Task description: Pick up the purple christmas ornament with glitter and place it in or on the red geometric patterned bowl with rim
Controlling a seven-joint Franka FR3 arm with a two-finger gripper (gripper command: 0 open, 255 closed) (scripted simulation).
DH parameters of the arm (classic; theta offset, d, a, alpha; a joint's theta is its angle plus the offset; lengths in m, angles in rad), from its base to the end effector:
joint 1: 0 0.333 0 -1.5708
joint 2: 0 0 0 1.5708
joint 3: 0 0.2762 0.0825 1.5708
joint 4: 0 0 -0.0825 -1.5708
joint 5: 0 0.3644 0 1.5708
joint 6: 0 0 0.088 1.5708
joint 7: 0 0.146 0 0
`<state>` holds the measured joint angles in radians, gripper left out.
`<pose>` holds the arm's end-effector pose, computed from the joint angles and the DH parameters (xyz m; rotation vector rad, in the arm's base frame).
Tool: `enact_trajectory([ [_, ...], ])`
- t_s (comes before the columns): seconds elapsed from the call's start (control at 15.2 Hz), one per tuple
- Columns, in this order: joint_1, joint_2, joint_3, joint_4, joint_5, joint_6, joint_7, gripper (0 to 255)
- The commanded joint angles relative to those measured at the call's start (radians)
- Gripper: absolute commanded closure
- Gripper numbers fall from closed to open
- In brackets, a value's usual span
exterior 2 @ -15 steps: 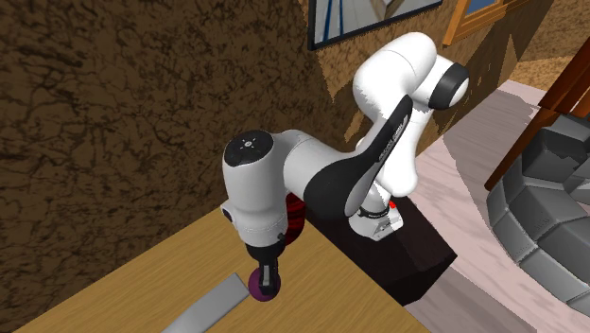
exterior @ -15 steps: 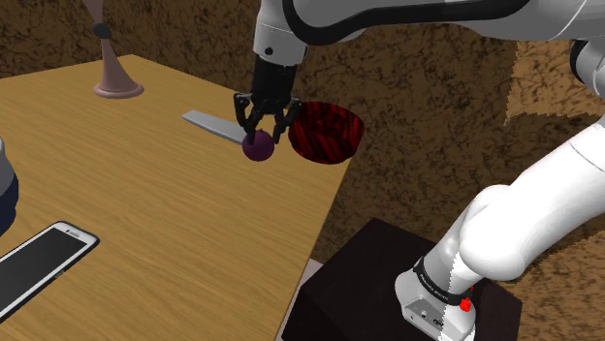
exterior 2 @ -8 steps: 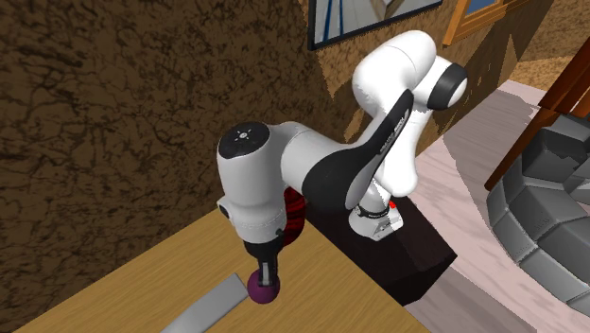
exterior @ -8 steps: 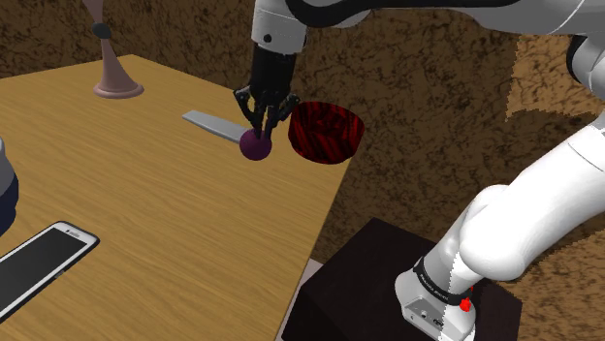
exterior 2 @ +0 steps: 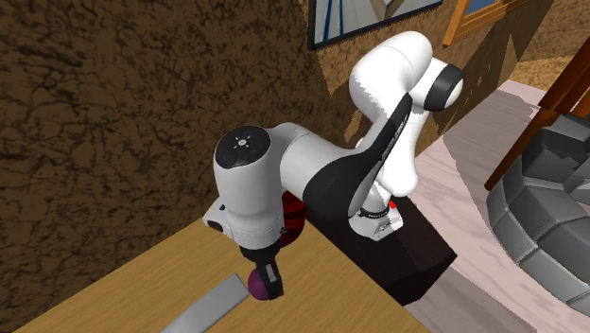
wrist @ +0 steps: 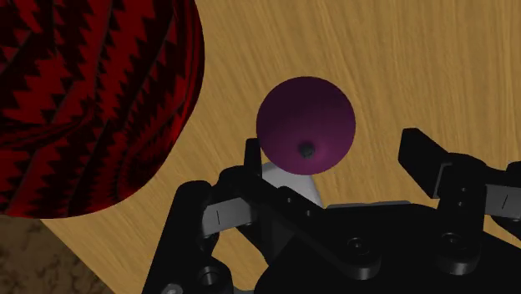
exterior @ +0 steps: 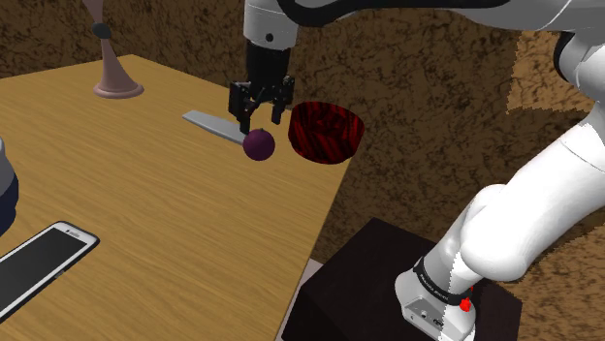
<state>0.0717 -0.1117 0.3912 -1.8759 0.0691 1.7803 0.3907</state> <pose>0.4559 0.2428 0.4785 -3.1142 -0.0873 0.0048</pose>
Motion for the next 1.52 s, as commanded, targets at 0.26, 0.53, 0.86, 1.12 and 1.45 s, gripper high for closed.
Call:
enact_trajectory([
  [0.26,0.038,0.088,0.041,0.042,-0.188,0.019,-0.349,0],
  [0.53,0.036,0.091,0.038,-0.008,-0.192,0.072,-0.346,0],
  [0.86,0.035,0.095,0.037,-0.038,-0.195,0.106,-0.344,0],
  [1.12,0.035,0.095,0.037,-0.038,-0.195,0.106,-0.344,0],
  [1.45,0.035,0.095,0.037,-0.039,-0.195,0.106,-0.344,255],
])
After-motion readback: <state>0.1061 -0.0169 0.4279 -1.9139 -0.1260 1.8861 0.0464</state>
